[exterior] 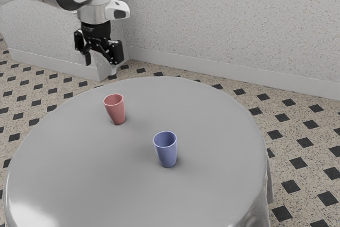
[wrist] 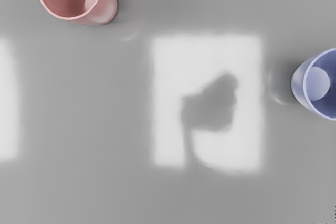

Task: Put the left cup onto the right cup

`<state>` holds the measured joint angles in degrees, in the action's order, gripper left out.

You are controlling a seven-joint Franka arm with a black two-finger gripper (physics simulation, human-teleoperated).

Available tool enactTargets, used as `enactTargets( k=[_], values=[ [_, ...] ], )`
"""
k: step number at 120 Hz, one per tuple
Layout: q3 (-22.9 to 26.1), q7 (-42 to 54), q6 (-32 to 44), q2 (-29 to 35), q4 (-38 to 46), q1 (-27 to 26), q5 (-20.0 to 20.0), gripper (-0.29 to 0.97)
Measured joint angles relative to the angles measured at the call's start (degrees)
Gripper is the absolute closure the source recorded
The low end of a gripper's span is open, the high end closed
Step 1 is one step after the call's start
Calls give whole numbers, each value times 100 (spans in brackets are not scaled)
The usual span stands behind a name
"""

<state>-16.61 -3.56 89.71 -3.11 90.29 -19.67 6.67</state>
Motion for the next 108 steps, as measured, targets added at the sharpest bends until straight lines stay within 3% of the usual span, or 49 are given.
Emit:
enactTargets(
  k=[76,108],
  values=[
    [9,25,313,-35,834,-177,-152,0],
    [7,-64,814,-111,1318,-82,-173,0]
  ],
)
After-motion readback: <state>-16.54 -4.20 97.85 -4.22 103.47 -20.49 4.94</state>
